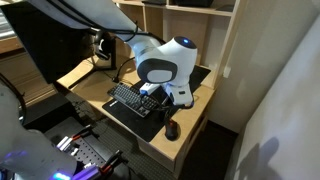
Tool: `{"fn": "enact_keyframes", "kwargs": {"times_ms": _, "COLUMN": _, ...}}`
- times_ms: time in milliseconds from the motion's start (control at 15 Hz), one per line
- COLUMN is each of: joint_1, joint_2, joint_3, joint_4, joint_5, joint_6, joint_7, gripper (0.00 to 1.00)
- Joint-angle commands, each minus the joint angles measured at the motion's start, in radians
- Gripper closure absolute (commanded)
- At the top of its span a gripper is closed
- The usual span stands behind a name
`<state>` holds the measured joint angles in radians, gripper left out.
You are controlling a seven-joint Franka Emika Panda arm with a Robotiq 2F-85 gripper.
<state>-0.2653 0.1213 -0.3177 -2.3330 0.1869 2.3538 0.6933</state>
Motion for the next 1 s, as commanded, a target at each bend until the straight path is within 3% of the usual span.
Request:
{"fn": "enact_keyframes", "kwargs": {"times_ms": 0, "joint_1": 0.002, "joint_2": 0.080, "joint_3": -0.010, "joint_4": -0.016, "joint_5": 0.009, "joint_6": 0.109, "joint_7": 0.112, "gripper": 0.00}}
{"fn": "enact_keyframes", "kwargs": {"times_ms": 467, "joint_1": 0.006, "joint_2": 0.109, "joint_3": -0.010, "joint_4": -0.002, "joint_5": 0.001, "joint_6": 0.090, "joint_7": 0.145, "gripper": 0.00}}
{"fn": "enact_keyframes", "kwargs": {"times_ms": 800, "joint_1": 0.007, "joint_2": 0.161, "joint_3": 0.023, "joint_4": 0.000, "joint_5": 0.185, "joint_6": 0.200, "joint_7": 0.223, "gripper": 0.00}}
{"fn": "enact_keyframes", "kwargs": {"times_ms": 933, "joint_1": 0.021, "joint_2": 0.199, "joint_3": 0.020, "joint_4": 0.001, "joint_5": 0.193, "joint_6": 0.263, "joint_7": 0.269, "gripper": 0.00}}
